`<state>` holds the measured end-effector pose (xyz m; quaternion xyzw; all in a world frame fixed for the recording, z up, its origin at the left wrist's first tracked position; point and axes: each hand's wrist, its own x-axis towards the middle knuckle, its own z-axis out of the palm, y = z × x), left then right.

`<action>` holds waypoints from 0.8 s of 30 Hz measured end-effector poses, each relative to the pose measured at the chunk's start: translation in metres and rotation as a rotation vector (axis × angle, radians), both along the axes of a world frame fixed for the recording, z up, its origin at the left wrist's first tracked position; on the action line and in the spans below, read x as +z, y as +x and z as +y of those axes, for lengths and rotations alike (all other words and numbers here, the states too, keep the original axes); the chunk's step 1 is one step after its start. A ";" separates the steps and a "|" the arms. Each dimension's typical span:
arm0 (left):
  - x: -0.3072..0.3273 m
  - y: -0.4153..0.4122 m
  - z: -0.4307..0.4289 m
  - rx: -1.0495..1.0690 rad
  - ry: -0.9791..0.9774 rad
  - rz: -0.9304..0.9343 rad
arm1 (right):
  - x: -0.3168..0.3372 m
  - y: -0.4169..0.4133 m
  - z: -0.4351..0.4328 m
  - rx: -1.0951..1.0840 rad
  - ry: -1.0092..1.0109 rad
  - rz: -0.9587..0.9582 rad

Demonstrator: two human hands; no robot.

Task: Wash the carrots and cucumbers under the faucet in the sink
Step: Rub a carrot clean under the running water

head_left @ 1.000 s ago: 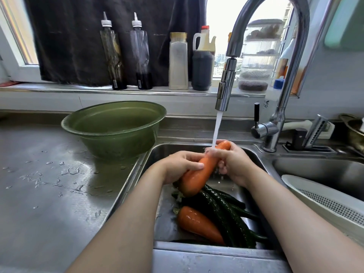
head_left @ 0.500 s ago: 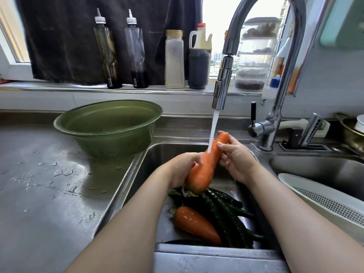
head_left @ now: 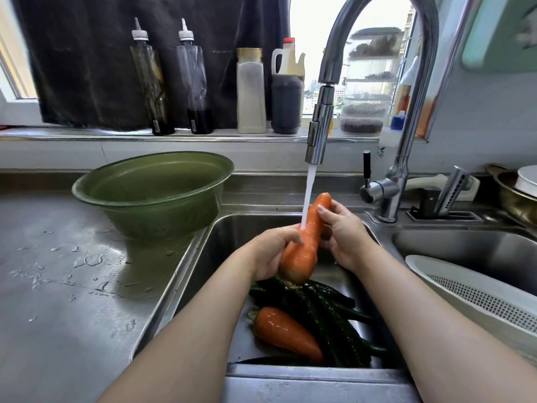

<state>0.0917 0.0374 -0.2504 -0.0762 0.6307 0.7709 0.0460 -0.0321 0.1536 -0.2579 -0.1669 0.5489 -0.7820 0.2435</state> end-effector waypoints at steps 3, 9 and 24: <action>0.001 0.001 -0.001 -0.012 -0.012 0.000 | 0.000 -0.002 0.001 0.005 -0.008 -0.051; -0.002 -0.002 -0.002 -0.017 0.010 -0.015 | 0.001 -0.001 0.000 -0.036 0.004 -0.089; 0.001 0.001 -0.012 0.050 -0.008 -0.064 | 0.000 0.000 -0.005 -0.106 0.017 -0.042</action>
